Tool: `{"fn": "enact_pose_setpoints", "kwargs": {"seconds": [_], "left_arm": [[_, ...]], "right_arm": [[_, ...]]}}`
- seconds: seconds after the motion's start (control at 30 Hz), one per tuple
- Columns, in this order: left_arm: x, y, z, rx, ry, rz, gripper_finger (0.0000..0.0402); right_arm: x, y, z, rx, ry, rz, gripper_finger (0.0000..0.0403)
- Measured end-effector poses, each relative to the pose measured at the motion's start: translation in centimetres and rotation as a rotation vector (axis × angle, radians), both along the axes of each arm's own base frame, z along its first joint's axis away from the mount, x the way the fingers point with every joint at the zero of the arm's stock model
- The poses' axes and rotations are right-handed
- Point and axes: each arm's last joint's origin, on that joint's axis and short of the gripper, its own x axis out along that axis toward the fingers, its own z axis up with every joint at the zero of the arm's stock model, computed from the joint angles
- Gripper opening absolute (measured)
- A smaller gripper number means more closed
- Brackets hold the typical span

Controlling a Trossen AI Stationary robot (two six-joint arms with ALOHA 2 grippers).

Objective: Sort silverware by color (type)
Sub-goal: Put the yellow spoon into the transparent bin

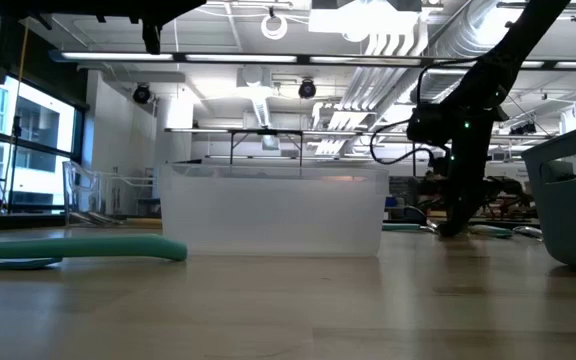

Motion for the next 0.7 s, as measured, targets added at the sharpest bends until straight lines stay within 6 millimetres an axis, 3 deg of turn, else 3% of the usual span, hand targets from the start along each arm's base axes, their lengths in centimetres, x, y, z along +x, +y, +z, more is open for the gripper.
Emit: {"fn": "enact_pose_setpoints", "kwargs": {"seconds": [0.47,0.7], "left_arm": [[0.0,0.0,0.0,0.0,0.0,-0.001,0.0],[0.0,0.0,0.0,0.0,0.0,0.0,0.0]], "right_arm": [[-0.9,1.0,5.4,-0.186,-0.155,0.016,0.0021],[-0.9,3.8,9.7,-0.383,-0.238,0.163,0.0021]]}}
